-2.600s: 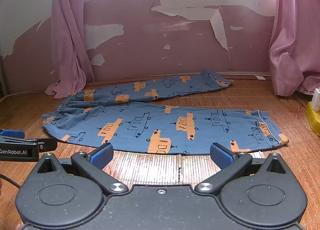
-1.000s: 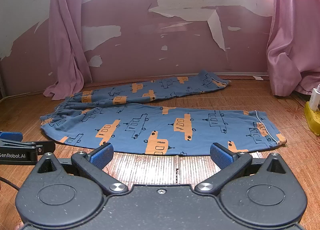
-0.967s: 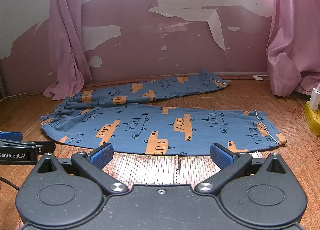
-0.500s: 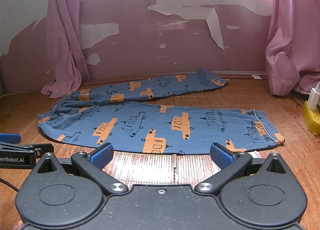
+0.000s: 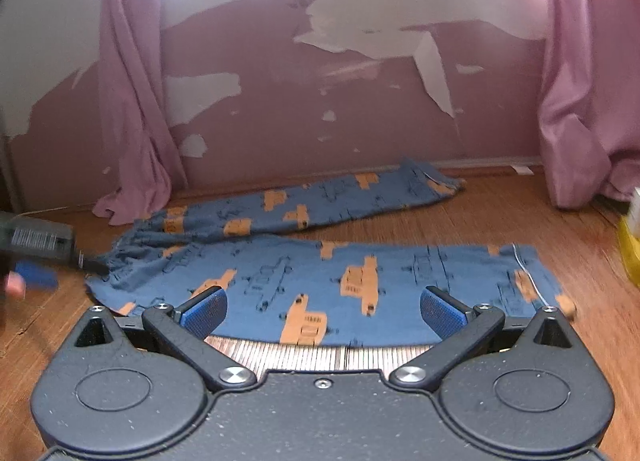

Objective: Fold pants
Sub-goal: 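Grasp the pant leg hem with the left gripper while the right gripper grasps the other hem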

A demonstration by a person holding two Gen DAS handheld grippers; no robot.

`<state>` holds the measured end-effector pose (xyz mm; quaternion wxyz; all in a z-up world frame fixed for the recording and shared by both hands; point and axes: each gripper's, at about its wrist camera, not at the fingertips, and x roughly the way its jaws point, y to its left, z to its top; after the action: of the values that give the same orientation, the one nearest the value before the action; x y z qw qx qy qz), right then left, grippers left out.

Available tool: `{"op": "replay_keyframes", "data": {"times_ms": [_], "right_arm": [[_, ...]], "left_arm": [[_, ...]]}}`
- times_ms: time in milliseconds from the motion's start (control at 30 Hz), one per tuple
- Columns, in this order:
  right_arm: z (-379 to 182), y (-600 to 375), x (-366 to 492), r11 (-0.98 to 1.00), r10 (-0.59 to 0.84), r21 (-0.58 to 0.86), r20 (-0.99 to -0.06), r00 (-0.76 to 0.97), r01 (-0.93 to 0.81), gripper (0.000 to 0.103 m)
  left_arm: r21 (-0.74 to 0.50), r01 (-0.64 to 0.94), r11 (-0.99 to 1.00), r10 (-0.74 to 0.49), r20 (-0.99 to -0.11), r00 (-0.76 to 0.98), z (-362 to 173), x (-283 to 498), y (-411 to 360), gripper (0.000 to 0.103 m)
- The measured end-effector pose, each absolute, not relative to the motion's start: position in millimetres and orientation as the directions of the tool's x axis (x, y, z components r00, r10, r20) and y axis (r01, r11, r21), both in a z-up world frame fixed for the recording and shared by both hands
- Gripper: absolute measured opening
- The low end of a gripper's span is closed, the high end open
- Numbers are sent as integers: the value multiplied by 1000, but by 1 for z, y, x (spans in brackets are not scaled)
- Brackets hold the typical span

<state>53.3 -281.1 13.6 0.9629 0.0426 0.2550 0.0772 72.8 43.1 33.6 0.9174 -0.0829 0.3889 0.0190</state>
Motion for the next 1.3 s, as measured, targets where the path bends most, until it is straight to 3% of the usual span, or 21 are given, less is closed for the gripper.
{"op": "replay_keyframes", "data": {"times_ms": [167,300,433,600,800,1000,1133,1200,1300], "right_arm": [[28,-296,109,969,228,37,-511,829,-243,103],[42,-297,207,923,276,-69,-566,777,-378,103],[33,-286,315,851,303,-173,-610,732,-496,102],[3,-274,436,778,381,-105,-704,599,-619,101],[-28,-241,508,681,371,-160,-766,525,-715,83],[-46,-230,550,624,351,-164,-815,461,-764,75],[-55,-237,561,621,345,-128,-841,416,-774,57],[-56,-241,560,629,359,-110,-837,413,-769,55],[-56,-243,552,626,383,-94,-828,410,-774,37]], "left_arm": [[-11,-211,977,138,-723,677,77,159,74,103],[-21,-227,974,144,-716,683,84,238,96,103],[38,-78,996,82,-710,700,59,303,102,103],[204,226,953,4,-751,660,11,357,98,103],[302,333,893,33,-783,621,-26,397,105,94],[233,355,905,-9,-826,564,-44,421,115,80],[195,373,907,-44,-837,546,-45,425,116,72],[158,364,918,-61,-849,525,-44,428,118,70],[119,372,921,-98,-852,515,-43,428,118,49]]}}
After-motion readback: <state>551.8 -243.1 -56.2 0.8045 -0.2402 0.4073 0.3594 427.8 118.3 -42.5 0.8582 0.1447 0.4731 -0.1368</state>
